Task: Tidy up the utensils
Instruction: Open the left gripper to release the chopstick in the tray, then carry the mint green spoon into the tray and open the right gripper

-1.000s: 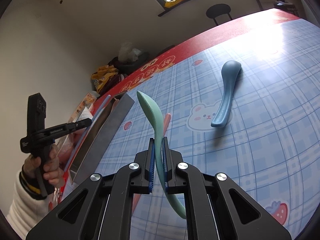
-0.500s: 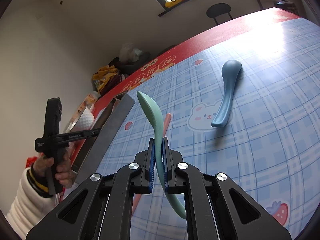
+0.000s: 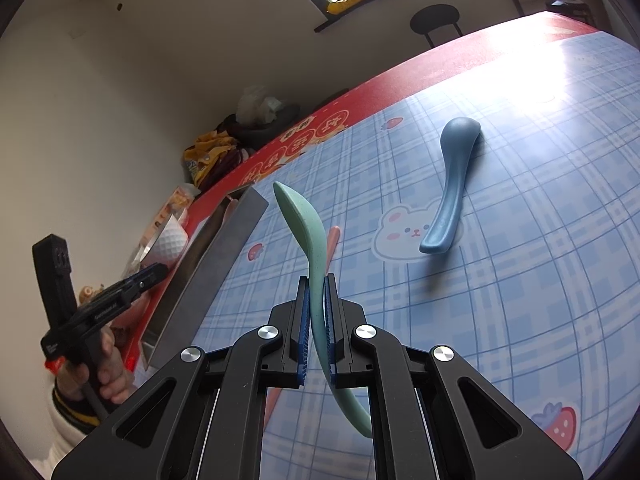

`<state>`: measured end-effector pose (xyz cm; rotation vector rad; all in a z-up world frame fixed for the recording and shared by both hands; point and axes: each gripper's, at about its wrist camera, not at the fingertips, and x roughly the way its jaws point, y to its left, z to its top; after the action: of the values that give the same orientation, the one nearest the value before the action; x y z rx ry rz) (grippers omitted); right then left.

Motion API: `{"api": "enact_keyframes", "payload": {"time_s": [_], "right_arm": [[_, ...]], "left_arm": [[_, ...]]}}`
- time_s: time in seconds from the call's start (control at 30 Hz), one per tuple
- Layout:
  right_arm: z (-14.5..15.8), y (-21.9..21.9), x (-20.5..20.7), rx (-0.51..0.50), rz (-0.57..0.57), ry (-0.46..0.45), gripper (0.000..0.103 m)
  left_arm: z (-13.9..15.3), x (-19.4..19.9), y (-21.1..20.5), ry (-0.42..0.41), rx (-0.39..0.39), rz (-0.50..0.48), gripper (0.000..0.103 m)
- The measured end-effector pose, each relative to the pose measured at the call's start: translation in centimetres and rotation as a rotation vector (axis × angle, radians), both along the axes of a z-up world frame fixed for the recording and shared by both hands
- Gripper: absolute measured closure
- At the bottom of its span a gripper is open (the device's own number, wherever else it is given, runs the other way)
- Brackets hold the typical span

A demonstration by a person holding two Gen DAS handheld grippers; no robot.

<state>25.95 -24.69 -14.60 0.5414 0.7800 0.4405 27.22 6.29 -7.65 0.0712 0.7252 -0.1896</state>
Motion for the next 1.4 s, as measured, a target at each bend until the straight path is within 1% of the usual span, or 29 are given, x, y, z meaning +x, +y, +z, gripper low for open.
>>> {"api": "enact_keyframes", "payload": {"time_s": [0.07,0.13,0.23,0.3,0.4,0.43,0.5,0.53,0.57,0.6,0.63,0.67,0.73,0.8,0.9,1.03,1.17,1.4], "right_arm": [[0.0,0.2,0.1,-0.011,0.0,0.002,0.096],[0.1,0.6,0.2,-0.027,0.0,0.009,0.096],[0.1,0.9,0.3,-0.049,-0.006,0.016,0.096],[0.1,1.1,0.4,-0.057,-0.013,0.026,0.096],[-0.1,1.1,0.7,-0.071,-0.028,0.055,0.096],[-0.2,1.1,0.9,-0.08,-0.034,0.068,0.096],[-0.2,1.4,1.2,-0.108,-0.042,0.089,0.096],[-0.2,1.6,1.3,-0.127,-0.043,0.095,0.096],[0.0,1.9,1.4,-0.147,-0.042,0.1,0.096],[0.1,2.2,1.5,-0.167,-0.041,0.104,0.096],[0.3,2.6,1.7,-0.186,-0.038,0.107,0.096],[0.5,2.9,1.8,-0.2,-0.035,0.109,0.096],[1.0,3.5,2.1,-0.207,-0.032,0.117,0.096],[1.6,3.9,2.6,-0.187,-0.031,0.128,0.096],[2.5,4.8,3.5,-0.163,-0.027,0.141,0.096],[3.5,7.1,5.0,-0.106,-0.027,0.174,0.096],[4.4,10.5,6.3,-0.053,-0.008,0.196,0.096],[4.2,15.2,9.5,0.134,-0.034,0.335,0.096]], "left_arm": [[-0.5,-1.0,0.2,-0.02,-0.003,0.011,0.073],[-0.8,-1.5,0.2,-0.048,0.017,0.017,0.072],[-0.6,-1.9,0.5,-0.1,0.043,0.02,0.065],[-0.2,-2.4,1.0,-0.134,0.034,0.018,0.057],[0.1,-2.8,1.8,-0.159,-0.005,0.025,0.049],[0.1,-2.8,2.1,-0.162,-0.024,0.037,0.046],[0.1,-2.7,2.7,-0.151,-0.071,0.076,0.039],[0.1,-2.7,2.8,-0.144,-0.093,0.072,0.037],[0.2,-2.8,2.8,-0.143,-0.104,0.067,0.031],[0.3,-2.9,2.8,-0.153,-0.104,0.072,0.025],[0.6,-3.2,2.8,-0.169,-0.101,0.077,0.021],[0.8,-3.4,2.8,-0.183,-0.1,0.08,0.015],[1.0,-3.6,2.8,-0.199,-0.092,0.095,0.011],[1.1,-3.6,2.9,-0.202,-0.071,0.122,0.006],[1.1,-3.3,3.3,-0.195,-0.057,0.155,0.006],[1.2,-3.3,4.2,-0.196,-0.08,0.183,0.006],[1.2,-3.1,5.2,-0.188,-0.103,0.207,0.006],[0.5,-2.2,6.3,-0.143,-0.148,0.227,0.006]]}}
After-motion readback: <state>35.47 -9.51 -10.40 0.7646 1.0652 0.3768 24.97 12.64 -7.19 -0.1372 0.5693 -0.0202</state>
